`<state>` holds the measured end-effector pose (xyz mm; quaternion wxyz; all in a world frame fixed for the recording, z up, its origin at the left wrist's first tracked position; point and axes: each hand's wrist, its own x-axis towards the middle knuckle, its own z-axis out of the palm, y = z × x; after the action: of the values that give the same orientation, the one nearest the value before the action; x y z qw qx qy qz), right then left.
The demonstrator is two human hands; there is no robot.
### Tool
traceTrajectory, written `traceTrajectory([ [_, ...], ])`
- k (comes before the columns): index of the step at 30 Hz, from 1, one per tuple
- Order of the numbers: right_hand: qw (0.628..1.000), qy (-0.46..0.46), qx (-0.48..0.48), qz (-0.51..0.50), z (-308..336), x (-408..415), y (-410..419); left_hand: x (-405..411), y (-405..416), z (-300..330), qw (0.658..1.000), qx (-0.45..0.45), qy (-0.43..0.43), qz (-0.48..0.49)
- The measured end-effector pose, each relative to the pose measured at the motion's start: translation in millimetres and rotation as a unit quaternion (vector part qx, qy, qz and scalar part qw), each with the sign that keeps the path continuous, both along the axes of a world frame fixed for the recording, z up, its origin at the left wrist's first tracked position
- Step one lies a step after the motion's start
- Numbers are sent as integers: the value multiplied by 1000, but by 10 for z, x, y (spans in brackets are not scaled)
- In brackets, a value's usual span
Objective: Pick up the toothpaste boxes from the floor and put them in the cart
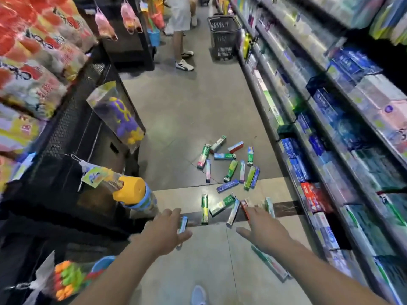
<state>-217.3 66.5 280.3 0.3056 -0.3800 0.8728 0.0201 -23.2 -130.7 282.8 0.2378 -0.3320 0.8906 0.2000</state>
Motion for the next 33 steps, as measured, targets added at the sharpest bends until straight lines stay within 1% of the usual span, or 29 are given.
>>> traceTrajectory([
  [2,999,-18,12,-36,-437,-201,-209,-141,-202,-483,1000,14,-3,4],
  [5,996,-38,30,-71,-1282,-489,-521,-343,-454,-1365,999,35,-22,20],
  [10,992,-75,36,-99,-3192,-931,-968,-619,-783,-3255,995,57,-62,49],
  [15,989,-67,59,-120,-5079,-1190,-1192,-736,-1017,-5153,992,66,-99,46],
  [18,985,-64,66,-147,-5946,-1256,-1229,-744,-1136,-6052,991,53,-113,40],
  [20,981,-61,69,-169,-6429,-1281,-1246,-718,-1184,-6541,990,52,-122,58],
  [22,975,-62,84,-194,-6794,-1281,-1277,-648,-1202,-6891,986,48,-140,74],
  [24,967,-56,100,-226,-7066,-1261,-1300,-564,-1167,-7104,986,34,-144,76],
  [27,955,-35,73,-285,-7394,-1248,-1314,-475,-1083,-7295,988,-30,-146,26],
  [28,951,-29,56,-301,-7457,-1248,-1308,-463,-1065,-7327,987,-37,-156,11],
  [29,952,-15,42,-303,-7486,-1242,-1295,-466,-1053,-7337,986,-39,-161,15],
  [31,964,17,56,-260,-7426,-1254,-1273,-543,-1079,-7258,989,-20,-141,48],
  [33,967,13,76,-242,-7214,-1219,-1264,-641,-1138,-7031,985,15,-138,101],
])
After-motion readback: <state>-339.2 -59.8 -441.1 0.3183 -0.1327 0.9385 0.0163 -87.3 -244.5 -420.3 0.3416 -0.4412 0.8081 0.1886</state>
